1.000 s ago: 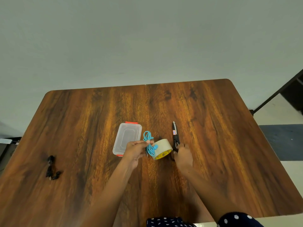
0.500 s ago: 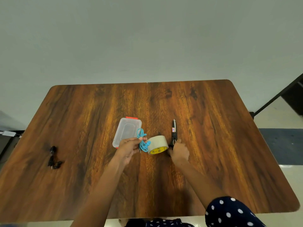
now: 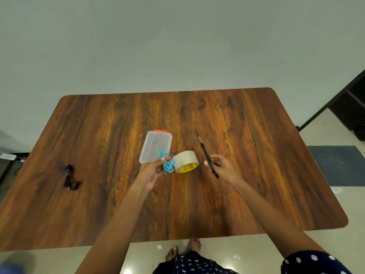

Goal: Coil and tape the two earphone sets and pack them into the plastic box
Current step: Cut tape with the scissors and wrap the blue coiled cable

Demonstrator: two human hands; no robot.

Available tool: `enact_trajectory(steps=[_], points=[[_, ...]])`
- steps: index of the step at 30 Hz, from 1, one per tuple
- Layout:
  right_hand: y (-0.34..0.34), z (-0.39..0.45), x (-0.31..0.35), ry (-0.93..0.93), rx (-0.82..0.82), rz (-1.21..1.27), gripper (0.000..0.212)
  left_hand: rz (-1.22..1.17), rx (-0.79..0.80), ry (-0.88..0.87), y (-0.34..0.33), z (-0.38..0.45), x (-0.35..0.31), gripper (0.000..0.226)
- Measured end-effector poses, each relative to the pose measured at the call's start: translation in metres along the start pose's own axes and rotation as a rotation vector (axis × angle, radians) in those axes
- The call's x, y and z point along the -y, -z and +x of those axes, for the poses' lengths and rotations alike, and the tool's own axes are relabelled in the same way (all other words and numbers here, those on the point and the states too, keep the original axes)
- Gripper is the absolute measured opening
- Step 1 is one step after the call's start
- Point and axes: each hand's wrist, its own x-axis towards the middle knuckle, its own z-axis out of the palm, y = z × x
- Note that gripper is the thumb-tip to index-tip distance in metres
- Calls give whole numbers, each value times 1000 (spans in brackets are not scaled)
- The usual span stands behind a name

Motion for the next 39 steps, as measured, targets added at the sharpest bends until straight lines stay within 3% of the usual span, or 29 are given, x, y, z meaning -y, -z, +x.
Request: enact_trajectory(steps=[4,6,15,25,29,39], points=[[-4,-32,2,-45,278,284,25,-49,-10,7,12,-4,1,21],[-4,-43,0,-98,394,374,33,-73,-11,25,19,-3,1,23],[-10,-76,-15,-280,722,334,73,-95,2,98,40,-3,0,26],[-20,-92,-30,-344,788,356,73,-125,-5,119,41,-4,1,25],[-29,-91,-38,-340,800,395,63,-126,-9,116,38,-6,1,29],[-57,-78,-44,-297,737,562,60,-206,-33,105,30,-12,0,31]])
